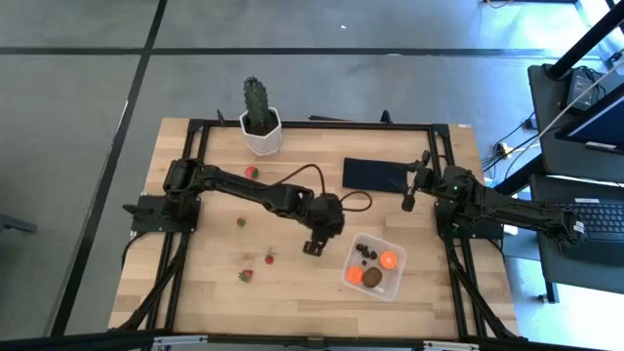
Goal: Pick and placing Produce into tupperware
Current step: Put the black cherry into the transparent bin, then put the strawberry into the transparent bin
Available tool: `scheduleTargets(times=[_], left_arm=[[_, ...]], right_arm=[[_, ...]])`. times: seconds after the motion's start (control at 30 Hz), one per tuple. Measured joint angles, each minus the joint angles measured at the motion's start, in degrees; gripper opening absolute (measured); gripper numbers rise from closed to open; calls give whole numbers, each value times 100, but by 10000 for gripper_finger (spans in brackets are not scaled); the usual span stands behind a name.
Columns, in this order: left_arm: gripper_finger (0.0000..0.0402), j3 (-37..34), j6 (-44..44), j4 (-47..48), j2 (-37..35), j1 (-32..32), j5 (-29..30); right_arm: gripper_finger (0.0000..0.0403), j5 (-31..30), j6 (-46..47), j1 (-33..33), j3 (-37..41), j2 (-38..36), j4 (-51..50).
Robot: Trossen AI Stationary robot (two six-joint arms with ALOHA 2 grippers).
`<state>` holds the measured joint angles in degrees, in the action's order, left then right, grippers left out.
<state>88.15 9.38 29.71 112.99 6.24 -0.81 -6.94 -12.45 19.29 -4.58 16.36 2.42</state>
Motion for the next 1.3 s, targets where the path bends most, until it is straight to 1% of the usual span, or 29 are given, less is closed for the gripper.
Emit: scheduleTargets(times=[0.17,0.3,0.37,0.43,0.5,0.53,0.6,0.67,0.7,0.8,0.9,1.07,1.23,1.3], left_arm=[[104,21,526,-1214,-2,81,-74],[117,32,776,-2167,88,115,-244],[123,16,841,-2359,130,131,-310],[124,42,913,-2854,293,129,-342],[119,11,918,-2854,377,128,-382],[115,35,918,-3115,510,128,-420],[107,11,909,-3095,648,133,-500],[104,26,878,-3356,858,131,-537],[104,27,865,-3341,916,126,-594],[117,23,637,-3496,1121,126,-773],[130,19,468,-3513,1223,131,-801],[135,21,425,-3514,1239,133,-803],[126,21,425,-3481,1233,133,-764],[122,21,429,-3311,1191,135,-636]], right_arm=[[198,0,0,-2,0,0,4],[198,0,13,0,0,0,4],[198,2,14,-2,0,1,14],[198,0,15,0,0,0,30],[198,3,17,-2,0,0,33],[198,2,19,0,0,0,26],[198,14,20,-4,0,0,32],[198,42,20,-2,0,0,21],[198,55,17,-3,0,0,22],[198,68,22,-2,0,0,20],[198,63,22,0,0,0,21],[198,63,22,0,0,0,20],[198,63,22,0,0,0,-20],[198,62,22,0,0,0,-22]])
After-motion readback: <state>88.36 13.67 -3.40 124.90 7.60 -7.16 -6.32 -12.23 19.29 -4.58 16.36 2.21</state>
